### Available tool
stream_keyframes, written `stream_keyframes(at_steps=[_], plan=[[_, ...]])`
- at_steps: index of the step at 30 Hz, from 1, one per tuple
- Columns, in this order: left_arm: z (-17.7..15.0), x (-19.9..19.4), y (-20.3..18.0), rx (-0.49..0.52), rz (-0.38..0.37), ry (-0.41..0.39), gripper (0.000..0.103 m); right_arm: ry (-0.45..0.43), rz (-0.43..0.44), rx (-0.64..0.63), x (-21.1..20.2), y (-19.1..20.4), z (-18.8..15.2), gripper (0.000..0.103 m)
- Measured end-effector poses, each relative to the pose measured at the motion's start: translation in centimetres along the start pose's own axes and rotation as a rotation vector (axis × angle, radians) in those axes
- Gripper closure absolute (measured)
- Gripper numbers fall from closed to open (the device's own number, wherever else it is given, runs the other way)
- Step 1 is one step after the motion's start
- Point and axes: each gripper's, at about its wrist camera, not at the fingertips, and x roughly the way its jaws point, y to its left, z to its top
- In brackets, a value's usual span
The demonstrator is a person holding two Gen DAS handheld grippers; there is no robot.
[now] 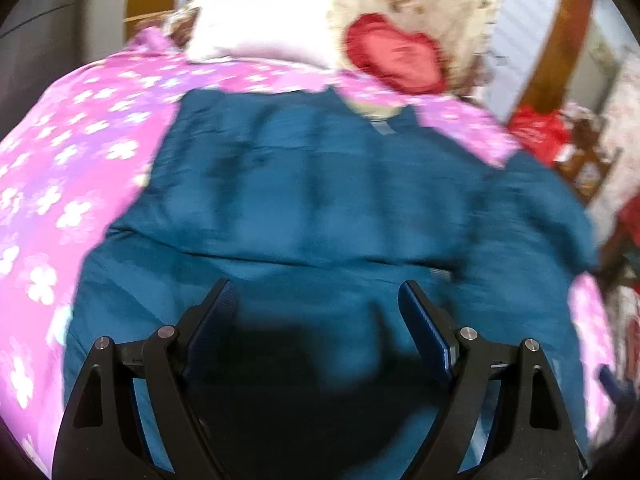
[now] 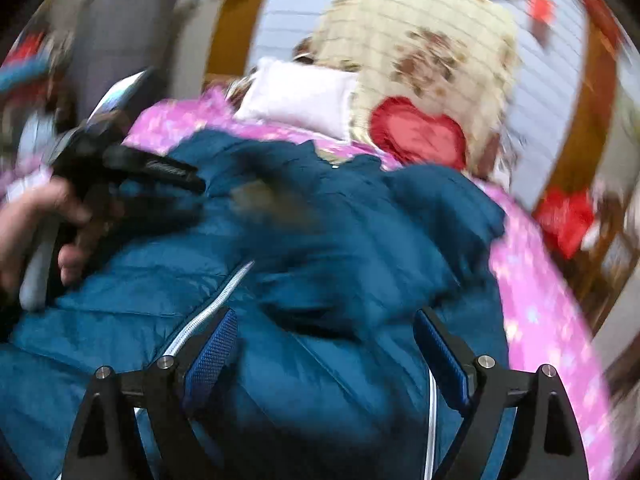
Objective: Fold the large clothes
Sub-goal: 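Fold the held sleeve across the jacket body with the right tool and release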
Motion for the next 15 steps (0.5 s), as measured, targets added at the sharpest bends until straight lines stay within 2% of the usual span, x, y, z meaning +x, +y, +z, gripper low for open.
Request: stream_keyframes(at_steps=[1, 2, 3, 5, 7, 10, 13, 15], plan=[[-0.2, -0.6, -0.9, 0.021, -0.025, -0.003, 0.019, -0.014, 0.046, 0.054, -0.9, -1.1, -0.1, 0.016], [-0.4, -1.1, -1.5, 0.038, -0.041, -0.008, 0.019, -0.034, 0.048, 0.081, -1.6, -1.8, -0.2, 0.015], [-0.7, -1.7, -1.9, 0.047, -0.039, -0.02, 0.019, -0.045, 0.022, 0.092, -1.9, -2.5, -0.3, 0.013], [-1.1, -2.7, -1.9, 0.009, -0.014, -0.026, 0.019, 0.003, -0.085, 0.099, -1.3, -3.7, -0.9, 0.011], [-1.7, -3.3, -1.2, -0.084, -0.05, 0.02, 0.019, 0.084, -0.165, 0.128, 0.0, -5.0, -1.5, 0.011], [-3.7, -3.7, -1.6, -0.202, -0.102, 0.143, 0.019, 0.178, -0.173, 0.177, 1.7, -6.2, -2.1, 0.011], [-5.6, -3.7, -3.4, -0.248, -0.13, 0.217, 0.019, 0.255, -0.16, 0.174, 3.0, -6.0, -2.9, 0.011], [-6.4, -2.8, -5.1, -0.252, -0.175, 0.264, 0.019, 0.27, -0.171, 0.171, 3.2, -6.1, -3.8, 0.011]])
